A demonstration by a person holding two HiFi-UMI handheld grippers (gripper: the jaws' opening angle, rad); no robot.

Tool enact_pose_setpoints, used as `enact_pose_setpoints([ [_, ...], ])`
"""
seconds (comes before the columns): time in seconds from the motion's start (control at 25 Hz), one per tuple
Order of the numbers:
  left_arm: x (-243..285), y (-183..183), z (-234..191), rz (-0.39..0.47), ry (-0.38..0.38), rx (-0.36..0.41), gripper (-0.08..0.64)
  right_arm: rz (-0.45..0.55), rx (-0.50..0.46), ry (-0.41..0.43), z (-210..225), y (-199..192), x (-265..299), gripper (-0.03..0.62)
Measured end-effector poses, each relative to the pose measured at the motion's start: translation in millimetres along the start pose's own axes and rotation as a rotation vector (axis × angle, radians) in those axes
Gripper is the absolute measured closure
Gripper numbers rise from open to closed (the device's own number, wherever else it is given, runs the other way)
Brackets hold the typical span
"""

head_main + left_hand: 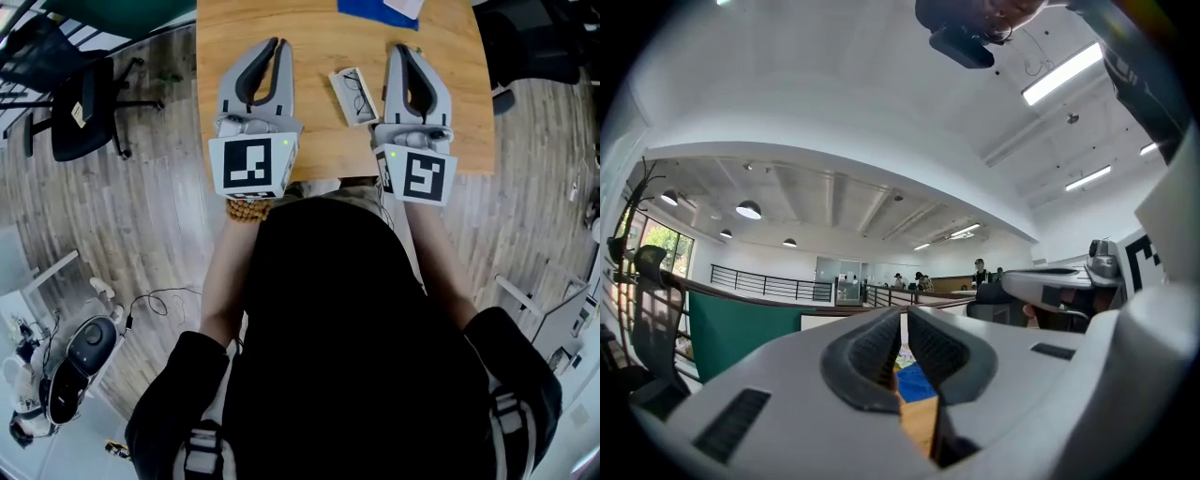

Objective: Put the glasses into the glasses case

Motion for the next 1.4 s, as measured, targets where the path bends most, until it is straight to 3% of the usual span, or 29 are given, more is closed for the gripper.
enact_pose_setpoints([
  [0.2, 9.8, -8.1, 27.5, 0.028, -0.040, -0.023, 0.520, -0.049, 0.001, -0.023, 6.9, -12.8, -17.2, 0.586],
  [0.4, 18.3, -24.6, 45.1, -0.030, -0.116, -0.005, 0.522, -0.063, -0.003, -0.043, 4.7, -18.2, -28.3, 0.586],
  [1.0, 12.4, -93.6, 74.7, -0.217, -0.188, -0.077, 0.522, -0.219, 0.002, 0.005, -8.3, -77.6, -53.1, 0.586],
  [1.24, 12.3, -98.6, 67.7, -0.233, -0.170, -0.088, 0.522, -0.332, -0.017, 0.063, -8.9, -105.6, -60.5, 0.586],
  [1.4, 14.2, -106.6, 67.0, -0.252, -0.144, -0.097, 0.522, -0.353, -0.018, 0.083, -5.9, -117.3, -58.1, 0.586],
])
Point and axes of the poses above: the fingertips, and each gripper's own axes: x forward along the fingers, z to its right, y out of its top, the point moved 5 cm from there along -x, backward along the fingers, and after that the axes turned 13 degrees about -x, right-handed, at the moved point
